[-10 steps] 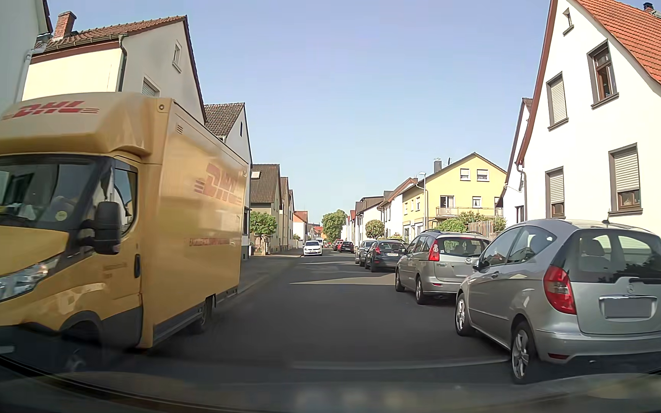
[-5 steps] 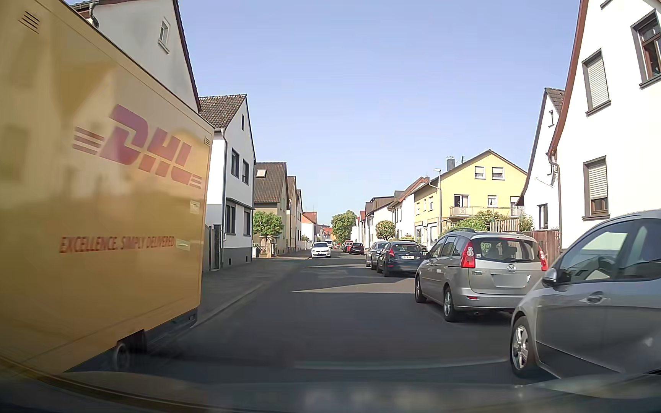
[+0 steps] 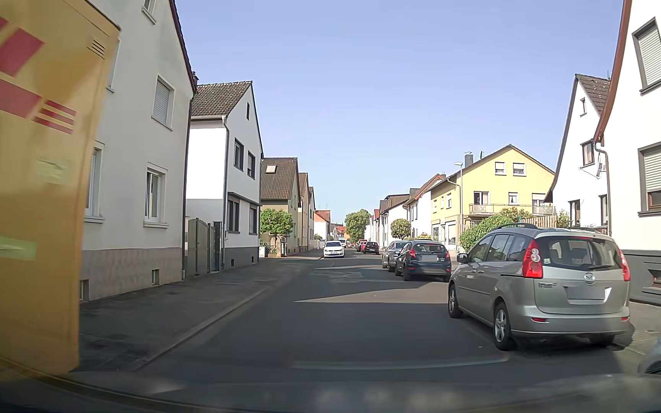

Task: Follow the waypoints while adhering to traffic rules and regulations

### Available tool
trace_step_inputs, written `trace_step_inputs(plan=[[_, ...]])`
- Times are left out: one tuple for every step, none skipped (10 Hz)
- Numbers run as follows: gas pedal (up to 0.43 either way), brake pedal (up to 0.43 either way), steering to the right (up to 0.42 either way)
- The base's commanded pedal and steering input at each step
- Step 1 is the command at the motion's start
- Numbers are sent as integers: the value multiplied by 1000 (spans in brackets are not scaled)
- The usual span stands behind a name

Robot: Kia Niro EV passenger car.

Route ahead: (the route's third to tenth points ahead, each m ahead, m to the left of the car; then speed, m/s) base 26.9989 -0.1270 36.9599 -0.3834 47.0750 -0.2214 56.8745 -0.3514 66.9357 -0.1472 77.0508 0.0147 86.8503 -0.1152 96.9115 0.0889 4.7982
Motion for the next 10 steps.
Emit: trace_step_inputs(plan=[[130,30,-50],[110,30,-46],[98,30,-40],[79,30,-33],[67,30,-22],[67,30,-18],[59,30,-16],[47,30,-15],[39,30,-13],[39,30,-12]])
